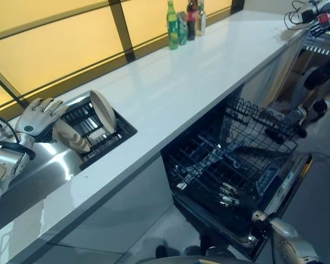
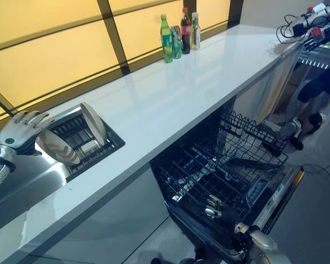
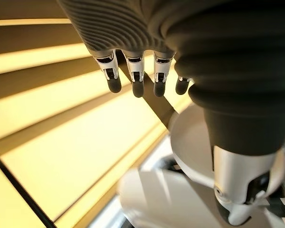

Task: Pick up plates and place into dishwasher.

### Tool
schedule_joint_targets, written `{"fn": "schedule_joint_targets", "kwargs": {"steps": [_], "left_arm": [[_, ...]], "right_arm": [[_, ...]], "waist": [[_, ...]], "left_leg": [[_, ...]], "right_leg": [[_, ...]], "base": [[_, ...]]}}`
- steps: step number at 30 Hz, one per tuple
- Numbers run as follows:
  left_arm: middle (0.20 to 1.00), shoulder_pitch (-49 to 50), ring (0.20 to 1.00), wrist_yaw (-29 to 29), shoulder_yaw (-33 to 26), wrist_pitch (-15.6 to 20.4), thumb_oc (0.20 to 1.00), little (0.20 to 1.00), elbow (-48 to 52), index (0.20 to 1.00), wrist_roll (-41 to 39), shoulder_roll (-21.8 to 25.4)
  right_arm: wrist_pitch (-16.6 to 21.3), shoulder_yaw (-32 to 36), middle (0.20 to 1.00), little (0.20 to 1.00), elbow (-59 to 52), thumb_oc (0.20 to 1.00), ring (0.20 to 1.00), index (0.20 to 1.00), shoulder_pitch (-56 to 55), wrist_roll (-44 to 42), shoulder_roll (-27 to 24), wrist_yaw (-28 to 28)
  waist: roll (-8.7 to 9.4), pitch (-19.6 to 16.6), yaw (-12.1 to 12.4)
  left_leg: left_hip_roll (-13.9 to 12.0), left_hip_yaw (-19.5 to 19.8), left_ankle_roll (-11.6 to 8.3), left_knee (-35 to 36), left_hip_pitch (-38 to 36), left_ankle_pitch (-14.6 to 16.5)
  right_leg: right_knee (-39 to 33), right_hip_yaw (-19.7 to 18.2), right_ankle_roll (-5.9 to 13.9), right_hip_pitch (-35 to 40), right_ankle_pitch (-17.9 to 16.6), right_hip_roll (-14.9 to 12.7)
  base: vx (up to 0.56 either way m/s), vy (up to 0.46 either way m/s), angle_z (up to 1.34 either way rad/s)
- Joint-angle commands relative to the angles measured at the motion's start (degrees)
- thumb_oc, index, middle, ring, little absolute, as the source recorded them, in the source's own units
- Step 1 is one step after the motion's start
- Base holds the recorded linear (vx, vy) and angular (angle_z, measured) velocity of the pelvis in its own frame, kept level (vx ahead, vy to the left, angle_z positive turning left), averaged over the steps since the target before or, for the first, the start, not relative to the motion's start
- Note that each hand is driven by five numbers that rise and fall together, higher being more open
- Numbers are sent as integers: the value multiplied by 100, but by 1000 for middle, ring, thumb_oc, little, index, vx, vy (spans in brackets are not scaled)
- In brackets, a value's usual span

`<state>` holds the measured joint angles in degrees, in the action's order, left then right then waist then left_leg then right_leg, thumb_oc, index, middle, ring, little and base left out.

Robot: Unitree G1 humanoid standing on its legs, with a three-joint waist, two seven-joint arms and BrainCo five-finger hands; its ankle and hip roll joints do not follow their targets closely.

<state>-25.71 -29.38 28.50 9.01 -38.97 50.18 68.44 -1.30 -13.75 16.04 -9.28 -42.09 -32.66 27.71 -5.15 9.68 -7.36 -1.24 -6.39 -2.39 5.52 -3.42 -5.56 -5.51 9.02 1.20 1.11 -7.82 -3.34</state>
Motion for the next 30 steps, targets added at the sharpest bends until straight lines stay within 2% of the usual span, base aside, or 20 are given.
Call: {"fn": "schedule_joint_targets", "kwargs": {"steps": [1,6,11,15,17,18,19,24,30], "left_arm": [[1000,-1005,1000,144,104,-369,1000,1000,-466,1000,147,7],[1000,-1192,1000,748,414,-506,1000,1000,-660,1000,448,-35],[1000,-1333,1000,1581,651,-579,1000,1000,-799,1000,514,-105],[1000,-1470,1000,2071,763,-810,1000,1000,-875,1000,457,-178],[1000,-1586,1000,2109,834,-901,1000,1000,-996,1000,307,-194],[871,-1659,871,2169,850,-920,871,871,-1026,871,290,-195],[200,-1708,200,2211,877,-938,200,200,-1026,200,260,-188],[200,-1770,200,2176,820,-1078,200,200,-1012,200,100,-83],[200,-1605,200,2107,633,-1303,200,200,-904,200,198,-104]], "right_arm": [[208,23,1000,1000,-455,1000,1000,1000,571,-282,-158,-8],[260,29,1000,1000,-497,1000,1000,1000,709,-483,-227,-31],[315,-4,1000,1000,-570,1000,1000,1000,869,-585,-252,-121],[370,-28,1000,1000,-633,1000,1000,1000,975,-673,-251,-288],[438,-10,1000,1000,-623,1000,1000,1000,1050,-710,-261,-330],[464,-10,1000,1000,-658,1000,1000,1000,1079,-739,-272,-360],[495,-11,1000,1000,-690,1000,1000,1000,1096,-760,-276,-359],[667,26,1000,1000,-1006,1000,1000,1000,1123,-860,-311,-163],[765,-2,1000,1000,-1286,1000,1000,1000,1136,-810,-204,-115]], "waist": [[128,521,-111],[162,707,-156],[198,855,-164],[229,959,-172],[249,1014,-174],[264,1040,-174],[275,1057,-172],[298,1082,-154],[253,871,-66]], "left_leg": [[194,-155,48,-52,34,566],[193,-182,53,-78,172,522],[198,-188,60,-81,275,483],[194,-213,70,-93,359,458],[192,-213,65,-90,414,439],[196,-203,70,-82,436,432],[198,-201,74,-80,450,427],[196,-196,73,-76,441,428],[211,-145,58,-54,315,454]], "right_leg": [[145,-171,651,-13,511,-364],[159,-217,656,-161,457,-361],[169,-216,668,-275,410,-353],[187,-209,669,-368,391,-357],[191,-223,667,-426,374,-345],[188,-235,667,-452,365,-332],[188,-244,667,-472,358,-322],[196,-223,669,-467,361,-312],[155,-96,669,-295,398,-348]], "base": [[-84,49,-11],[-82,28,-6],[-64,10,-4],[-64,15,0],[-88,8,-1],[-76,-6,-3],[-74,-14,-5],[-31,-17,-2],[16,-46,1]]}}
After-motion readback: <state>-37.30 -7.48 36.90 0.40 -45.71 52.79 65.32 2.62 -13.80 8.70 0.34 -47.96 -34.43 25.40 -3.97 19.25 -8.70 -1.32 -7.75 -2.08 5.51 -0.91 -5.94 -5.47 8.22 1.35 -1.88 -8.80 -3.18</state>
